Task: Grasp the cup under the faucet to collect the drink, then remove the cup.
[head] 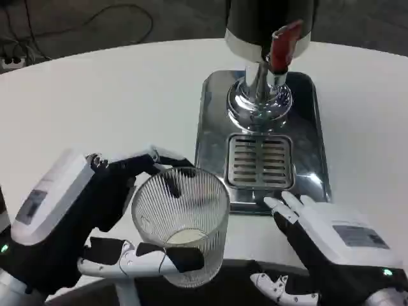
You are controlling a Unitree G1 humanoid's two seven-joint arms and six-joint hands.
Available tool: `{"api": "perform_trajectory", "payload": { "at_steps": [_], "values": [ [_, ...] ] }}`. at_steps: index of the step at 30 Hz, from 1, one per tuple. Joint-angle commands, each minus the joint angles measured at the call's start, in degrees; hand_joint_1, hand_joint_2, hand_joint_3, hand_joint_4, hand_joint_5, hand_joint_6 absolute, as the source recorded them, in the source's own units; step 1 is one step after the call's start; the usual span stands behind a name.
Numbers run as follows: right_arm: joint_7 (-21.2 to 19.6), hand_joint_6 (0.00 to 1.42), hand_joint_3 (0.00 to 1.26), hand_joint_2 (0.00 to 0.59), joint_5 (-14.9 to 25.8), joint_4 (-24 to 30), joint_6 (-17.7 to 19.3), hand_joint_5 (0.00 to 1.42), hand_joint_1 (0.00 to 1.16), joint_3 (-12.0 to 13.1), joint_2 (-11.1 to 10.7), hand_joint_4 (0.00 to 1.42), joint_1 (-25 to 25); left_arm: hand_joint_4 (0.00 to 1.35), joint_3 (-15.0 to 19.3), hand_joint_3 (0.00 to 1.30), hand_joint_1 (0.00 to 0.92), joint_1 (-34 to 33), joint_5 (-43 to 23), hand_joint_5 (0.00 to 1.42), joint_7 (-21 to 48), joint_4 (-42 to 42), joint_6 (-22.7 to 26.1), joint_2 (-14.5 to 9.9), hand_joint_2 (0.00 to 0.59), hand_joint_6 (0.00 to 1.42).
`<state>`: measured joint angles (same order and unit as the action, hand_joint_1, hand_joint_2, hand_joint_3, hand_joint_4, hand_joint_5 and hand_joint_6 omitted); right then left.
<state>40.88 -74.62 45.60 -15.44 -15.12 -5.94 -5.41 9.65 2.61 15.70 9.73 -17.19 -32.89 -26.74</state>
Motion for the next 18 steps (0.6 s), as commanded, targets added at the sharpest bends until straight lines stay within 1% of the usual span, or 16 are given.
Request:
{"api": "perform_trajectory", "payload": {
  "at_steps": [1,18],
  "values": [
    [0.4,0.0,0.1,0.381,-0.2,-0.4,0.2,0.0,0.47,0.2,0.7,0.0,0.2,1.26,-0.5,1.08,0.494,-0.5,-1.3,1.42,0.1,0.3,-1.4,-0.2,0.187,1.42],
    [0.6,0.0,0.09,0.381,-1.0,-1.3,0.3,0.0,0.47,-0.3,1.5,0.0,0.6,1.26,-0.5,1.08,0.494,-1.2,-1.5,1.42,0.0,1.5,-1.7,-0.7,0.187,1.42]
  ]
}}
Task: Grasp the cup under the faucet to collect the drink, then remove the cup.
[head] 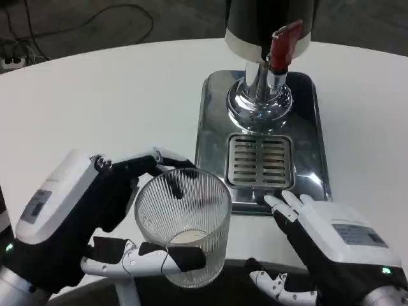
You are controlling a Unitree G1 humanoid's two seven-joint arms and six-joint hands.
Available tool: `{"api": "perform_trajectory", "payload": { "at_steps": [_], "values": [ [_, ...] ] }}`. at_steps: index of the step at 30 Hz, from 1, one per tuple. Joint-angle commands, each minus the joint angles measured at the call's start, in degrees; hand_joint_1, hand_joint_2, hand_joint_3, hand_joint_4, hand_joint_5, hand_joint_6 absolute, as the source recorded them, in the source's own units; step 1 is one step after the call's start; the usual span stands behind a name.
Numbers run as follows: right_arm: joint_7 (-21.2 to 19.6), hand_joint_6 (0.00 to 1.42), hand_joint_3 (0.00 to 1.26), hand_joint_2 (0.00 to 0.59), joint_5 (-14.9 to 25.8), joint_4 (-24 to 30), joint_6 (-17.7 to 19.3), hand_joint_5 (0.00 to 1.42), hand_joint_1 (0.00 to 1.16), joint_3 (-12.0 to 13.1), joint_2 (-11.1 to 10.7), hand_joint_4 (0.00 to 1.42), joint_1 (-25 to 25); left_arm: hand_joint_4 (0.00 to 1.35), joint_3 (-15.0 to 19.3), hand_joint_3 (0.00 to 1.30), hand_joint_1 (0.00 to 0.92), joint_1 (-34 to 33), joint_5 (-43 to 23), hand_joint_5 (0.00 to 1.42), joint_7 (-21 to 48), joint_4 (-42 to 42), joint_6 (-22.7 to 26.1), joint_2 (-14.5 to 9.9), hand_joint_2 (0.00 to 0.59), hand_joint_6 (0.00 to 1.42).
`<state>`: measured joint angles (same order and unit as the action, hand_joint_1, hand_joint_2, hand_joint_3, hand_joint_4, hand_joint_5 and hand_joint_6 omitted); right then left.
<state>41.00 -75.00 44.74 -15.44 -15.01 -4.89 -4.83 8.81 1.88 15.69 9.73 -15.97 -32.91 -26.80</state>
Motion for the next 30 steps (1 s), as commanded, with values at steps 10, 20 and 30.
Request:
{"api": "perform_trajectory", "payload": {
  "at_steps": [10,20,30],
  "values": [
    [0.7,0.0,0.09,0.381,-0.7,-0.2,0.0,0.0,0.47,-0.3,0.9,0.0,-0.1,1.26,0.2,1.08,0.494,-1.3,-0.8,1.42,-0.5,1.5,-2.2,-0.4,0.187,1.42],
    [1.9,0.0,0.09,0.381,-0.6,2.2,0.8,0.0,0.47,0.1,0.3,0.0,-1.4,1.26,1.0,1.08,0.494,-4.4,0.0,1.42,-1.7,4.7,-1.9,-0.1,0.187,1.42],
    [1.5,0.0,0.09,0.387,0.1,4.9,1.2,0.0,0.46,0.9,0.3,0.0,-3.8,1.26,0.6,1.08,0.494,-11.8,3.9,1.42,-3.5,12.1,-2.0,-0.7,0.187,1.42]
  ]
}}
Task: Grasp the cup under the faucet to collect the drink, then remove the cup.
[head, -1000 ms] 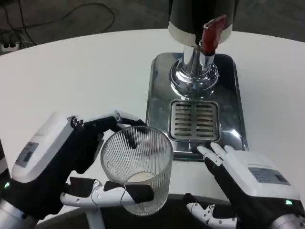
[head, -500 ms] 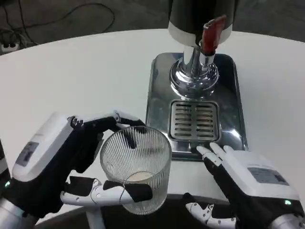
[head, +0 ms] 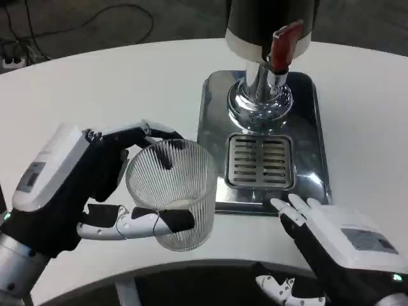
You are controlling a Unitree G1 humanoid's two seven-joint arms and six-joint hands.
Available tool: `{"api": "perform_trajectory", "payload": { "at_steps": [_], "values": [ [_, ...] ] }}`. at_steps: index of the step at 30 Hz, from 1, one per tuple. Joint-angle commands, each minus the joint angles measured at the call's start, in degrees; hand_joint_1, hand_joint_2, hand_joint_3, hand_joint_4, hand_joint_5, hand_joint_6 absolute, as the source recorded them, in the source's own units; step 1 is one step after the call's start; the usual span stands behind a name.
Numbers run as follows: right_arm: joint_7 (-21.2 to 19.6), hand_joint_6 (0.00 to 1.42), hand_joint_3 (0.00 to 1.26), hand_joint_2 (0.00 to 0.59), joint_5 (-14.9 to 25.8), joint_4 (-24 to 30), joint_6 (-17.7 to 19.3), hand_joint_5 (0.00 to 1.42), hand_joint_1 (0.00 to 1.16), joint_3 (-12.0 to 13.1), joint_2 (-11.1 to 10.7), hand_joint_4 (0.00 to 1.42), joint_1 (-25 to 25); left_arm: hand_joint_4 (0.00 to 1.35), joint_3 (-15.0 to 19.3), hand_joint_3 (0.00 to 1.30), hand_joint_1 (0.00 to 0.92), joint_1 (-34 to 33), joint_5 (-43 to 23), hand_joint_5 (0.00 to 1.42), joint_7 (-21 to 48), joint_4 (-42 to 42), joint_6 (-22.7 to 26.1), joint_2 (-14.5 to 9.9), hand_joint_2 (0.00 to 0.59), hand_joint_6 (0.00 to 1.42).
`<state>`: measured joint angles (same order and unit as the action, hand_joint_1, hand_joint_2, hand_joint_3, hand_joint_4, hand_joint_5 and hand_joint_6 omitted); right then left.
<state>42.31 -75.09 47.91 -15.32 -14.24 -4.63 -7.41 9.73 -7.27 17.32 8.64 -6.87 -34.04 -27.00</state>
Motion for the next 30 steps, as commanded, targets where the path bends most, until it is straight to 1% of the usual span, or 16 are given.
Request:
{"api": "perform_trajectory", "payload": {
  "at_steps": [1,6,10,17,24,30],
  "values": [
    [0.2,0.0,0.09,0.387,0.2,2.0,1.3,0.0,0.46,0.2,0.1,0.0,-1.5,1.26,-0.5,1.08,0.494,-3.4,2.8,1.42,-2.8,3.9,-0.9,-0.5,0.187,1.42],
    [-0.2,0.0,0.09,0.389,0.6,3.2,1.9,0.0,0.46,0.8,0.2,0.0,-2.8,1.26,-1.8,1.08,0.494,-8.6,4.9,1.42,-4.3,10.5,-0.5,-0.8,0.187,1.42],
    [-0.3,0.0,0.09,0.389,1.3,4.0,2.0,0.0,0.45,2.2,0.2,0.0,-3.4,1.26,-3.0,1.08,0.494,-12.9,6.7,1.42,-5.8,16.2,-1.1,-1.4,0.187,1.42],
    [0.1,0.0,0.1,0.39,2.1,6.0,2.1,0.0,0.45,3.6,0.9,0.0,-3.9,1.26,-4.7,1.08,0.494,-16.9,9.5,1.42,-10.2,21.7,-1.2,-1.7,0.187,1.42],
    [0.4,0.0,0.1,0.39,3.2,7.9,2.3,0.0,0.45,4.5,1.6,0.0,-5.0,1.26,-8.7,1.07,0.494,-23.3,14.0,1.42,-14.4,27.6,-1.0,-1.6,0.187,1.42],
    [0.6,0.0,0.1,0.39,3.8,8.7,2.6,0.0,0.45,5.0,2.2,0.0,-5.4,1.26,-12.2,1.07,0.494,-28.0,17.4,1.42,-18.0,32.5,0.3,-1.1,0.187,1.42]
  ]
}}
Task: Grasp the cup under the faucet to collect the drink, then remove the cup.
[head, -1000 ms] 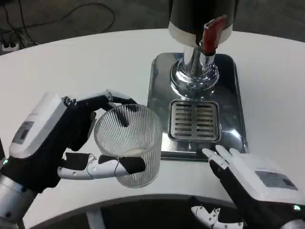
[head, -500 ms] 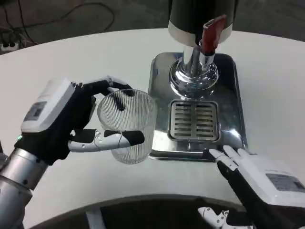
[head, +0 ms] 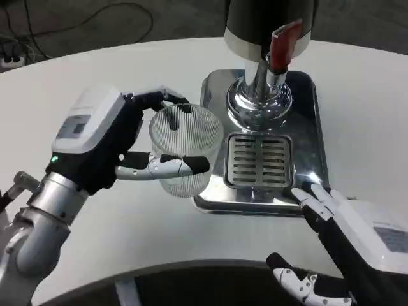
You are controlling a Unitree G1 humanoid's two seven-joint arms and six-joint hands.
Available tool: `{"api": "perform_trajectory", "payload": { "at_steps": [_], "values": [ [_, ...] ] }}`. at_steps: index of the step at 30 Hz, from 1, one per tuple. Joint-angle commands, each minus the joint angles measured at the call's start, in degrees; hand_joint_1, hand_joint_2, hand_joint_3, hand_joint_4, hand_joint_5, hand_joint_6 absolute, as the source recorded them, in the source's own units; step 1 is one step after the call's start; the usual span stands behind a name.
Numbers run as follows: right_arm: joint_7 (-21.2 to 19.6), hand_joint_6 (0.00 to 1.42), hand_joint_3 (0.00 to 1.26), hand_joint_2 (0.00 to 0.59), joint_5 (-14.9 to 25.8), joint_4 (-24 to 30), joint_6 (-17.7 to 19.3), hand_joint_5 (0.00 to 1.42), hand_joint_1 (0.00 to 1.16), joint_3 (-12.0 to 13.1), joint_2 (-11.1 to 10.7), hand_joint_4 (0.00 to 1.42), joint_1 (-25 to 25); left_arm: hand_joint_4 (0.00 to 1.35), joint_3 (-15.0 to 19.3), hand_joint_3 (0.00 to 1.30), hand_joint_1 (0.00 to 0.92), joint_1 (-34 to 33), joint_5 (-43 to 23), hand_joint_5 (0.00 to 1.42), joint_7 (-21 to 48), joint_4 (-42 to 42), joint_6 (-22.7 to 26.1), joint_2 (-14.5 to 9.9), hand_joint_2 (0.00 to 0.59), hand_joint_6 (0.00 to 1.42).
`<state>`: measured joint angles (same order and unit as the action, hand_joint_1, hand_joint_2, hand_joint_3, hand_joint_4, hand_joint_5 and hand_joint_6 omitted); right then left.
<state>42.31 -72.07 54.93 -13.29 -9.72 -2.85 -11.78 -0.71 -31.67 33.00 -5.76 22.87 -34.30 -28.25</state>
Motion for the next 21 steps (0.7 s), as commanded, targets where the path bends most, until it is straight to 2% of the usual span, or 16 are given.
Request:
{"api": "perform_trajectory", "payload": {
  "at_steps": [1,6,12,16,21],
  "values": [
    [0.6,0.0,0.1,0.39,0.9,1.9,0.6,0.0,0.45,0.6,0.5,0.0,-1.1,1.26,-2.2,1.07,0.494,-4.2,2.0,1.42,-4.1,3.4,0.7,0.3,0.187,1.42],
    [1.2,0.0,0.1,0.386,2.0,3.4,0.3,0.0,0.45,2.2,0.4,0.0,-1.3,1.26,-5.5,1.07,0.494,-8.2,4.5,1.42,-7.7,8.3,2.3,1.3,0.187,1.42],
    [2.1,0.0,0.1,0.379,4.2,4.9,0.0,0.0,0.44,5.3,-0.2,0.0,-2.0,1.26,-8.6,1.07,0.491,-12.9,5.8,1.42,-11.6,15.4,3.0,2.7,0.189,1.42],
    [1.8,0.0,0.1,0.375,5.4,5.1,1.8,0.0,0.41,6.9,-0.2,0.0,-2.5,1.26,-10.2,1.07,0.485,-15.3,5.9,1.42,-13.7,19.4,2.8,3.7,0.192,1.42],
    [2.4,0.0,0.1,0.375,7.8,5.1,4.5,0.0,0.41,10.0,0.1,0.0,-3.2,1.26,-12.4,1.07,0.486,-17.8,5.9,1.42,-15.9,22.8,2.7,6.2,0.194,1.42]
  ]
}}
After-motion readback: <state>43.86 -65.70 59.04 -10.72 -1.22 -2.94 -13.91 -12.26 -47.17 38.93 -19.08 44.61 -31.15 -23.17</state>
